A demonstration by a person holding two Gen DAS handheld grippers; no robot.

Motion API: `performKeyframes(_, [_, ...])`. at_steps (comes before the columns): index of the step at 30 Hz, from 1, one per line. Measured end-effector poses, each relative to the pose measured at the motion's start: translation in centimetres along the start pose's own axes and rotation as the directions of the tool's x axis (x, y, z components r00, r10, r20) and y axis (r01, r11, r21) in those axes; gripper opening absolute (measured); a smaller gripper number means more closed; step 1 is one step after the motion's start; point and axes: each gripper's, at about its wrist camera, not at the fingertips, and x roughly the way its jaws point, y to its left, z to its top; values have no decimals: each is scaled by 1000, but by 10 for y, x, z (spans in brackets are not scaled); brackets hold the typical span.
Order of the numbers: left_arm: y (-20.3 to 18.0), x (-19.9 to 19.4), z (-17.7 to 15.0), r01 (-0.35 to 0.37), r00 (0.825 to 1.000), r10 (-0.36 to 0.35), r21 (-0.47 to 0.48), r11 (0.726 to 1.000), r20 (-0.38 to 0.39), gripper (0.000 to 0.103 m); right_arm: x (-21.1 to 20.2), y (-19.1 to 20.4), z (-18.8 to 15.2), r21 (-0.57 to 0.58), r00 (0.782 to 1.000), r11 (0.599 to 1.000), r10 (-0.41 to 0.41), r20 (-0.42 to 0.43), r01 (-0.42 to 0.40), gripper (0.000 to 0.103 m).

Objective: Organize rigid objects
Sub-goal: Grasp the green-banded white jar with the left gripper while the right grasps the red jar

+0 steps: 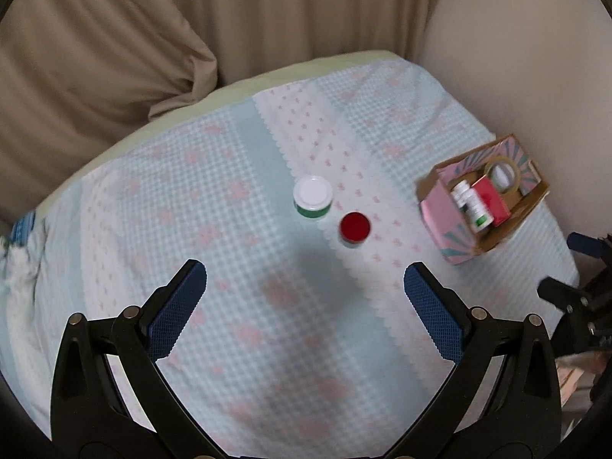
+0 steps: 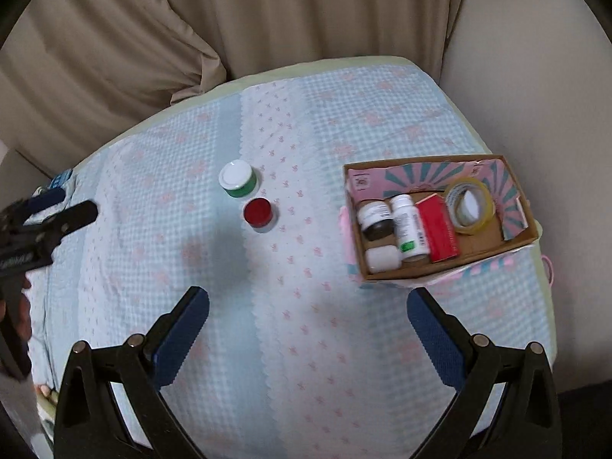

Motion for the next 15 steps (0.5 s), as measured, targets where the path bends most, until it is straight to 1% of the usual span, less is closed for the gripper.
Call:
performKeyframes(3, [9, 30, 7, 16, 1000, -16, 29, 999, -10, 103, 17, 15, -8, 18, 999, 1000, 17, 28, -18, 103])
performKeyframes(5, [13, 57, 11, 28, 999, -27, 44, 999, -25, 103, 32, 23, -11, 16, 999, 1000, 23, 31, -24, 103])
performKeyframes(9, [14, 112, 17, 35, 998, -31, 75, 997, -48, 103, 71, 39, -10, -35, 999, 999, 22, 32, -21, 103])
performKeyframes(12, [14, 160, 20, 45, 996, -38, 90, 995, -75, 103, 112, 48, -5, -92, 999, 996, 26, 35, -22, 103])
performKeyframes(15, [13, 207, 25, 73, 991, -63, 93, 993, -114, 103, 154, 55, 0, -135, 999, 990, 31, 24, -28, 103])
